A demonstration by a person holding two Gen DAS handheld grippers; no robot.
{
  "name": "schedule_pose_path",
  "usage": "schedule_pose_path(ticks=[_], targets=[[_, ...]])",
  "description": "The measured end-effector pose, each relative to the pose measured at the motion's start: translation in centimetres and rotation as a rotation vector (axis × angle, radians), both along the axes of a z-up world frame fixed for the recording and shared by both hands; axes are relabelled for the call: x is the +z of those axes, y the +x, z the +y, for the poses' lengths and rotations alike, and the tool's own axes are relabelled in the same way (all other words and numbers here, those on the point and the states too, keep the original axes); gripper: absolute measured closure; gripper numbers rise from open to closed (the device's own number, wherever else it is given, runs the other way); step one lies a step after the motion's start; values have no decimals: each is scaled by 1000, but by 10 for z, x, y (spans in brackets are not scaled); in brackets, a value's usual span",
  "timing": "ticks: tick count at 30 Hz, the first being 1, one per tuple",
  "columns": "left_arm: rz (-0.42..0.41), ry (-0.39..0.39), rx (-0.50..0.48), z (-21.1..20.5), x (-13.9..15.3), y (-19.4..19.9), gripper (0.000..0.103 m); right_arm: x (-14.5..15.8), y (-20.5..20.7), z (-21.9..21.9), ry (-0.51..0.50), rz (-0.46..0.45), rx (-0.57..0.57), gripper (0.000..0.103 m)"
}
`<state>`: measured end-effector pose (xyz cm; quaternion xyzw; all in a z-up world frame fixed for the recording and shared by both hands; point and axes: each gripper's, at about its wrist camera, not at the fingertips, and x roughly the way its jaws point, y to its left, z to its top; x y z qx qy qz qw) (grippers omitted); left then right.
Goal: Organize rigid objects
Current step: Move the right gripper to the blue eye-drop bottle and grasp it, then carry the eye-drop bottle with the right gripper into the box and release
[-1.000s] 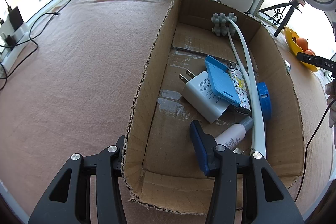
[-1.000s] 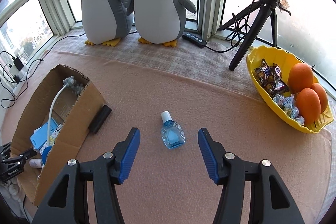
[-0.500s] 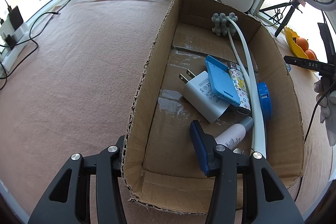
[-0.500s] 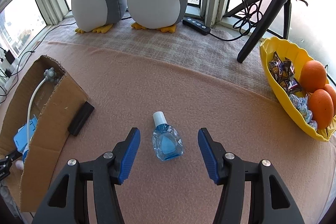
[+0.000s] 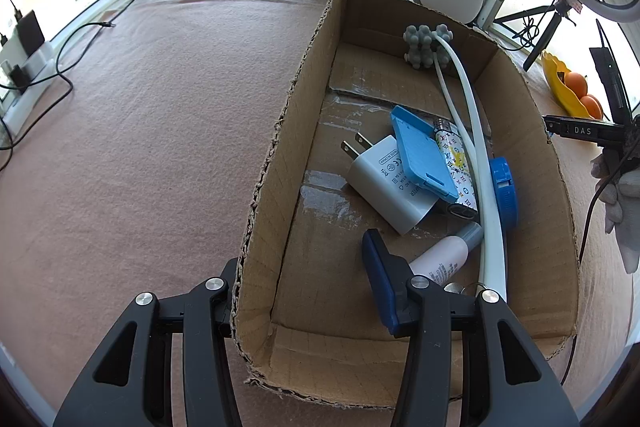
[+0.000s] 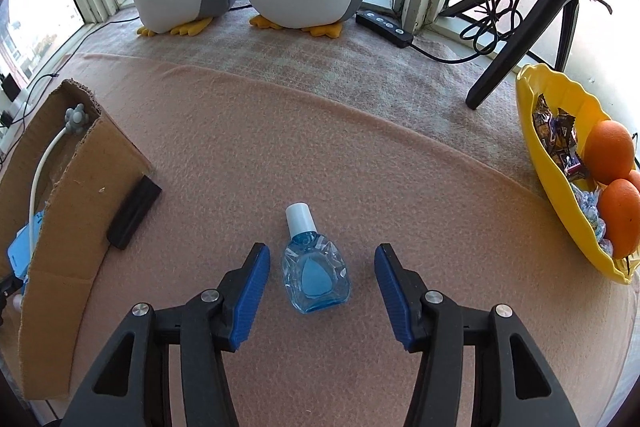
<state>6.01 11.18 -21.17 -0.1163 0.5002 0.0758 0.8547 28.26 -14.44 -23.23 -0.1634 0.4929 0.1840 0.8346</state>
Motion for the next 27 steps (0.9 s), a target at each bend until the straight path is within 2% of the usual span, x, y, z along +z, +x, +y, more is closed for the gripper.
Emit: schedule_pose_path(ticks=[4,7,20,27], targets=[[0,0,0,0,0,0,55,0,0,1,7,12,7,65],[0,0,0,0,0,0,55,1,1,1,11,22,11,74],[0,1,0,0,0,0,55,4,-14,1,26,9,-3,75],[0,0,0,0,0,0,55,27,-38,4,76,-25,7,75]])
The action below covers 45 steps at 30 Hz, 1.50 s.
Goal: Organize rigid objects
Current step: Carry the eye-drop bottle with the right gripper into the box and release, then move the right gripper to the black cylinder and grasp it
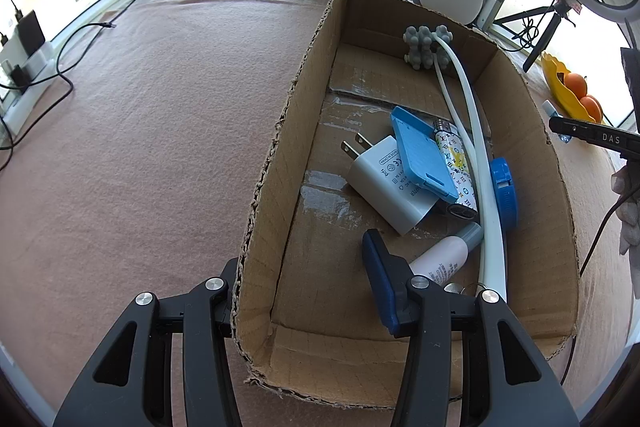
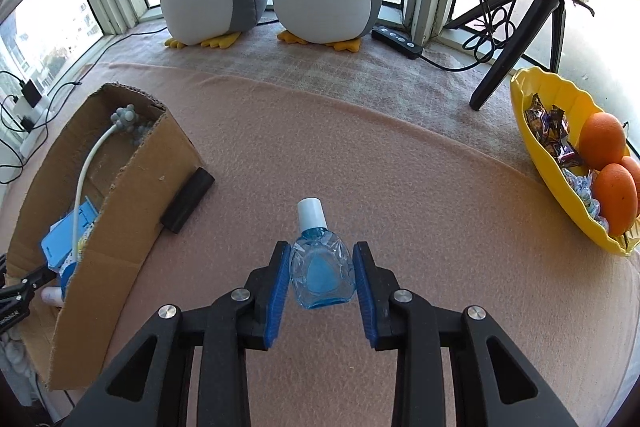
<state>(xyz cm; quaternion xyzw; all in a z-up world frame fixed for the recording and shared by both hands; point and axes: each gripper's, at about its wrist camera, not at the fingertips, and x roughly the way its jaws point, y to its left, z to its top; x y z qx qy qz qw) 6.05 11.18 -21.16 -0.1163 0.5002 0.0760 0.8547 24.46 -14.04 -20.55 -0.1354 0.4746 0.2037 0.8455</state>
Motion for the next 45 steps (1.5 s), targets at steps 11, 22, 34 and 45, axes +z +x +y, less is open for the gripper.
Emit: schedule_pose_path(ticks=[11,22,34,45], targets=[[0,1,-1,0,0,0,55,50,-78,66,95,-68,239,75],[0,1,0,0,0,0,55,51,-124,124,139,-43,397,75],[1,2,-1,0,0,0,55,29,-135,142,102,-19,440,74],[4,9,0,1,1,0,55,41,-135,129,165,-38,432,60]])
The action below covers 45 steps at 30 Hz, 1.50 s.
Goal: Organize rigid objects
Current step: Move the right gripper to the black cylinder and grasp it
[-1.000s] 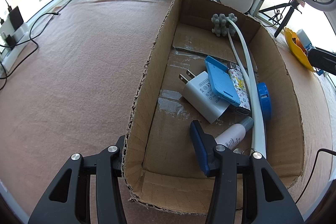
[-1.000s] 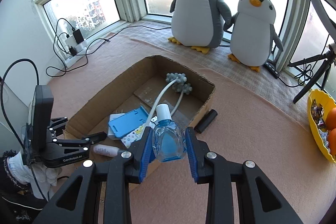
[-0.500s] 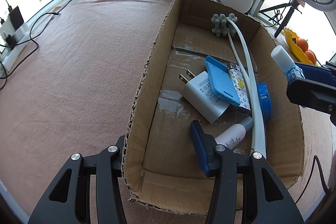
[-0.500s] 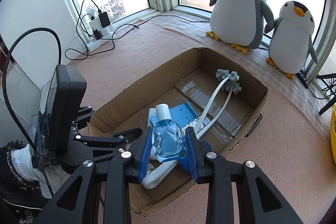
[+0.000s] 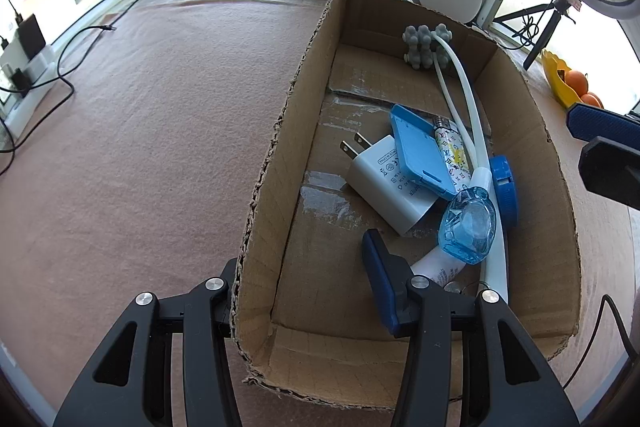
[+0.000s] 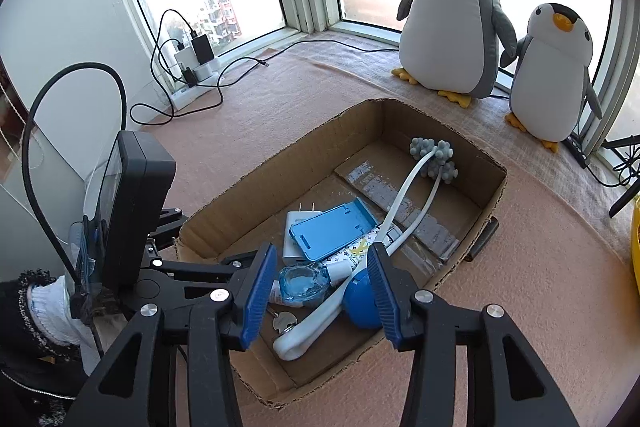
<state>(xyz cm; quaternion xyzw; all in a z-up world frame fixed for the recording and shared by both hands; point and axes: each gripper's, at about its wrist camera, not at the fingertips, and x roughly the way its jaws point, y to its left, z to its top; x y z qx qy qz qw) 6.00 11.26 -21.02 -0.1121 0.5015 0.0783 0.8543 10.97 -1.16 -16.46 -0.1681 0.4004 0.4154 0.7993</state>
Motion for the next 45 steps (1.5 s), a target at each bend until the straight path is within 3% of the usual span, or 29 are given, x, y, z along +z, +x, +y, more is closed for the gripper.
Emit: schedule_pose_path(ticks=[9,15,24,37,45], targets=[[6,7,5,-2,0,0,54,16,26,-58,41,-29,-113,60],[11,8,8,-2,0,1,54,-2,61,-79,-31,-24,-177,58],[19,16,14,-4,0,1,54,-48,101,-67,-150,-27,-164,58],[23,17,23,-5,-1,1,53,-71,120,-48,-213,-36,-109,58],[23,18,22,-5,-1,1,53,-72,149,-61,-204,-48,-234,58]])
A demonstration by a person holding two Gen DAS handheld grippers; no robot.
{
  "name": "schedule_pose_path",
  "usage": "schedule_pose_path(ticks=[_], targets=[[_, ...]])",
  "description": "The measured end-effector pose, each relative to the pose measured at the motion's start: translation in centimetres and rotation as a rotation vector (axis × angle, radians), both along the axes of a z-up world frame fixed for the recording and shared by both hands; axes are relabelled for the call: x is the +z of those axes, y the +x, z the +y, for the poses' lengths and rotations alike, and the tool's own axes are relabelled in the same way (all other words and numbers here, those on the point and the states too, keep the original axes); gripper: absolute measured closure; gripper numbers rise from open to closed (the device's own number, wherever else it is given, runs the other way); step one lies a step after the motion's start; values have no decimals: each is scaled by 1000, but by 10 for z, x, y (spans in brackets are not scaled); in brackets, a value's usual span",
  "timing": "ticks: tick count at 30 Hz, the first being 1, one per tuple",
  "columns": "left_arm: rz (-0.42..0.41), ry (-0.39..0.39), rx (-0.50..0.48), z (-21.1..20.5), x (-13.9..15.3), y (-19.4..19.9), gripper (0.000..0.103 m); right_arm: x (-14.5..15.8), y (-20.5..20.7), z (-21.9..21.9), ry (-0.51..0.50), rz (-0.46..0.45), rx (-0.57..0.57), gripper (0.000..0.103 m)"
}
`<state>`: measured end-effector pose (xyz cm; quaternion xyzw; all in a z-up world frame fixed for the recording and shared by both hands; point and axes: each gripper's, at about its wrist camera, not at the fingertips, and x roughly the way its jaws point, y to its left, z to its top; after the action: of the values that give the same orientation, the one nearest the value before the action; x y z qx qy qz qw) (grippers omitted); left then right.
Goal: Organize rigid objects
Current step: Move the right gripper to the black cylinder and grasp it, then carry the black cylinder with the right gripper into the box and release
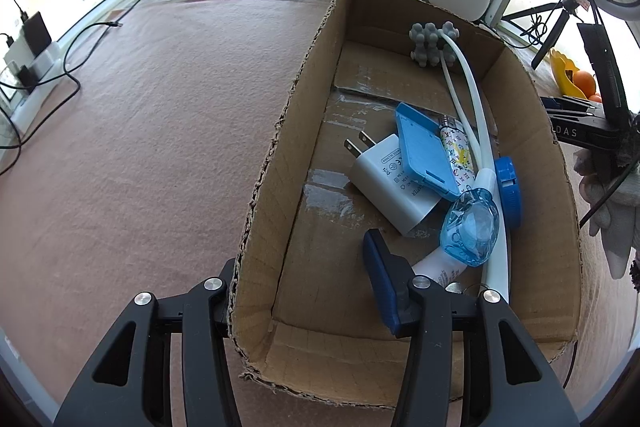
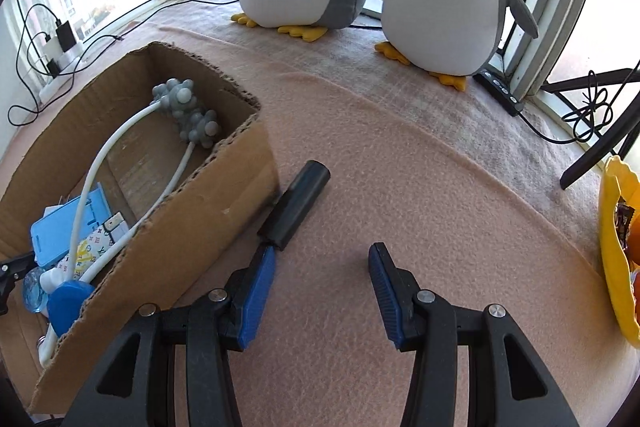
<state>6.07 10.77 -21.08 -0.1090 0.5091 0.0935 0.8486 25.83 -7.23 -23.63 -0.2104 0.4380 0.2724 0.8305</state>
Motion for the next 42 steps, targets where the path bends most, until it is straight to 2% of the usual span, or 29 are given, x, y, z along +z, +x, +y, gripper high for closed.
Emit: schedule_pose_path(ticks=[5,8,14,16,17,28,32,42], targets=[[0,0,0,0,0,0,53,8,13,-14,-2,-12,-52,58],[0,0,1,0,0,0,53,15,14,-15,56,36,-28,59],[0,0,0,0,0,0,53,9,18,3,77,78,-15,59],[0,0,0,0,0,0,53,8,21,7,87,85,-20,63],[0,0,0,0,0,0,53,7,23,9,82,85,-25,69],[0,-1,1,0,0,0,53,3,45,18,51,82,-41,80],[-1,0,0,0,0,0,53,3,43,19,26,81,-37,88],[-4,-1,0,1,0,-1,53,7,17,1,45,92,-75,88]])
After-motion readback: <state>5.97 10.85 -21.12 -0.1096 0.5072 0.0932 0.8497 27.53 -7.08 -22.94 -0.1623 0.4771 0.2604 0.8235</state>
